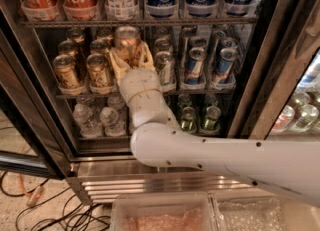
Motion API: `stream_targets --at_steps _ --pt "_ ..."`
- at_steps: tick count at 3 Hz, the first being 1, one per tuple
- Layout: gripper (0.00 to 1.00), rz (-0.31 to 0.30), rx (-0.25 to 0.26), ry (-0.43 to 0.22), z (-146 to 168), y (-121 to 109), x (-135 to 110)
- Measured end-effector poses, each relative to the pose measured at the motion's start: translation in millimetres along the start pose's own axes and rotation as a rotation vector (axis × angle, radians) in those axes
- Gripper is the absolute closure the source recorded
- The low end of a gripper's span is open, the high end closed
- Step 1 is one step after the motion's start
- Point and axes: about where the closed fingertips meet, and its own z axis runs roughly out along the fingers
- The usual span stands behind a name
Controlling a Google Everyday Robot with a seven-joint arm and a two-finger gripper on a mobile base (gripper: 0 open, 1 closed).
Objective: Pick orange can from middle shelf of fridge
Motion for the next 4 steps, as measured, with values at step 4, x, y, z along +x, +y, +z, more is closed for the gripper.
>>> stream_targets --at_steps 4 --pt "1.00 0.072 -0.126 0.058 -10.3 14.5 8.1"
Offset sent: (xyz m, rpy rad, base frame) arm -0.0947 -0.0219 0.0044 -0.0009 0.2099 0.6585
